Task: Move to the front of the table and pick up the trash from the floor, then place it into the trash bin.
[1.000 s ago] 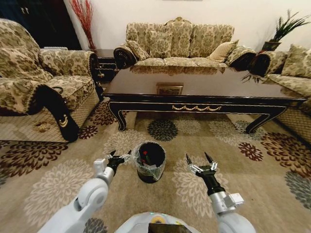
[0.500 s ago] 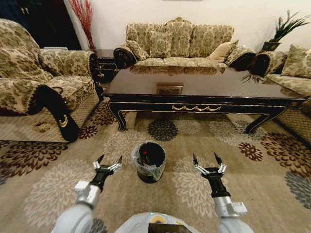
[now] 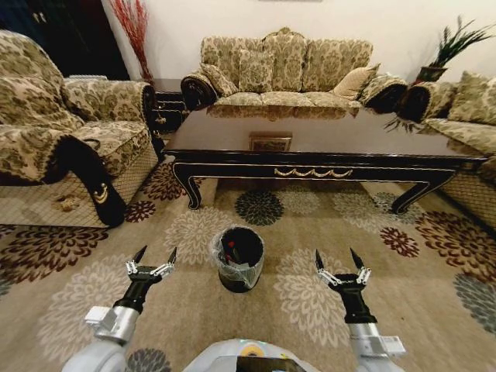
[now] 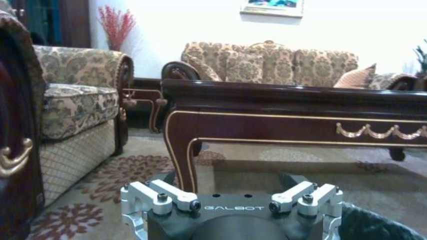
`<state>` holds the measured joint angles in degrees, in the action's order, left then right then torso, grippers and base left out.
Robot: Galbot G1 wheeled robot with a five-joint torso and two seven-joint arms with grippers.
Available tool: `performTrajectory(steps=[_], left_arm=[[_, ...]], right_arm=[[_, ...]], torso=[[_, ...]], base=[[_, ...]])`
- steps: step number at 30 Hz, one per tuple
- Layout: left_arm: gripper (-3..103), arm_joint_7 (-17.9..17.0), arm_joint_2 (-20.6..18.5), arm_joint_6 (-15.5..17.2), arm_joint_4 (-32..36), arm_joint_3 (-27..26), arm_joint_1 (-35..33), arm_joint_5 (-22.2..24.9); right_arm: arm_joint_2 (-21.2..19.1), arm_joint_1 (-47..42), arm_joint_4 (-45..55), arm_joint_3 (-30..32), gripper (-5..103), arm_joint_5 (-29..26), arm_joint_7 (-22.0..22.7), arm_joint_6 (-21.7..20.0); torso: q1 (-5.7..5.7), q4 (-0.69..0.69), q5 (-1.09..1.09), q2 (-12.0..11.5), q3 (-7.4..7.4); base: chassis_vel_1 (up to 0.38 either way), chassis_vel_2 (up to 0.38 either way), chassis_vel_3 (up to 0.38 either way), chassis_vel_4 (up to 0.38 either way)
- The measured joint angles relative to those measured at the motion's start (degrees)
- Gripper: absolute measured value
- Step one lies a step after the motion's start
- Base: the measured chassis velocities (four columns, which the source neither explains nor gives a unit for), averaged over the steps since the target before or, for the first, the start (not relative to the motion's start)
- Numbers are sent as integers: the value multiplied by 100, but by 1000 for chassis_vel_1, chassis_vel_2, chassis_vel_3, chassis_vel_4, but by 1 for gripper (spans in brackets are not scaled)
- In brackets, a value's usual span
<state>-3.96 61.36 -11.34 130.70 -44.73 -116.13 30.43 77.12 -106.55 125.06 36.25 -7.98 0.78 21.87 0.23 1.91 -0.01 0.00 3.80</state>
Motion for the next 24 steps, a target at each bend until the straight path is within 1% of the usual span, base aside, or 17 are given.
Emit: performTrajectory(steps=[2, 4, 24], left_arm=[[100, 18, -57, -80, -2, 0, -90, -61], [100, 18, -67, -89, -5, 0, -101, -73], [100, 4, -71, -71, -14, 18, -83, -80]], right_arm=[[-20, 23, -42, 63, 100, -20, -26, -38], [-24, 28, -47, 71, 100, -23, -30, -47], [-34, 34, -49, 70, 100, -33, -31, -66]], torso=[[0, 0, 1, 0, 0], [0, -1, 0, 0, 0], [0, -1, 1, 0, 0]], base=[[0, 0, 0, 0], [0, 0, 0, 0], [0, 0, 0, 0]])
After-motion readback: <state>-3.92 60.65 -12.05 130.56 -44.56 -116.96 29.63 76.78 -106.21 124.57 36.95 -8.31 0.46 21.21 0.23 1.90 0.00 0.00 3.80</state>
